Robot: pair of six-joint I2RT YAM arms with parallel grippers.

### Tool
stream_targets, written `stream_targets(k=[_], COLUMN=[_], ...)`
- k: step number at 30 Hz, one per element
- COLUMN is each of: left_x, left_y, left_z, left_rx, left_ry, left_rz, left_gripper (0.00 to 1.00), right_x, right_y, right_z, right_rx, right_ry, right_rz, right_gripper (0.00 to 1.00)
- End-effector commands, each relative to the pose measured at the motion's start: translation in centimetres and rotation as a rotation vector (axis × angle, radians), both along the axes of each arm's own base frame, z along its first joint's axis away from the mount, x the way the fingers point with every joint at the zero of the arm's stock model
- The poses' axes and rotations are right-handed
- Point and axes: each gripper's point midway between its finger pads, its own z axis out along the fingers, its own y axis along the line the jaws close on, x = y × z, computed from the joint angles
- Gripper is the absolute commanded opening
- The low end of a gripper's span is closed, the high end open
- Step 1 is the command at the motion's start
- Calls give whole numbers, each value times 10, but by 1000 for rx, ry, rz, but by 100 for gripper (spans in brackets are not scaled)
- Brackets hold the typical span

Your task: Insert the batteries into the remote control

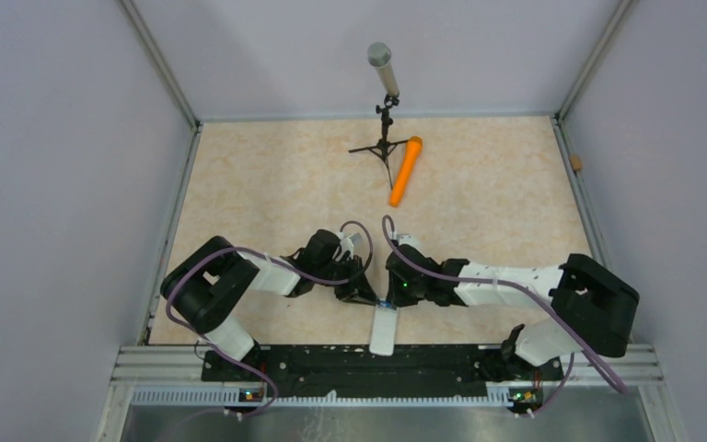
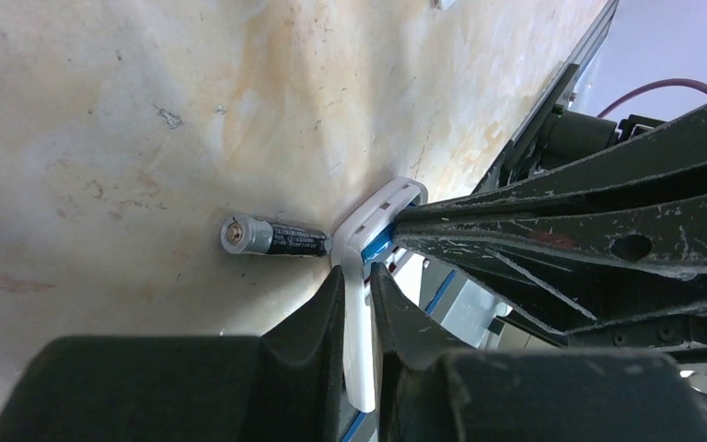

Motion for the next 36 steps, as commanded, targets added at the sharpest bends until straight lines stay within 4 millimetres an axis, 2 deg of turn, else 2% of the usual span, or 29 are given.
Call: stream_targets(k=[1, 8, 13, 17, 20, 23, 26, 30, 36], left_x=[4, 2, 2, 2, 2, 1, -1, -9, -17], left_y=[-10, -9, -7, -3, 0, 3, 9, 18, 27], left_z=[16, 15, 16, 15, 16, 17, 18, 16, 11], left_rx=[-71, -69, -58, -33, -15, 1, 26, 47, 63], left_ry=[-55, -54, -68, -81, -91, -106, -124, -119, -105], left_rz=[-33, -34, -33, -33, -40, -43, -54, -43, -29], left_gripper=[16, 17, 20, 22, 23, 25, 28, 33, 35], right_x=[4, 12, 16, 12, 8, 7, 6, 6, 4], right_y=[-8, -2, -6, -8, -1, -3, -3, -2, 2], right_z=[-7, 14, 32, 42, 48, 48, 48, 41, 25], right_rx=[-110, -96, -79, -52, -8, -27, -44, -87, -131], right_ry=[-30, -85, -125, -133, -146, -164, -183, -189, -171], right_rz=[4, -2, -23, -9, 61, 105, 163, 245, 327], right_gripper=[0, 0, 0, 0, 3, 20, 31, 33, 34])
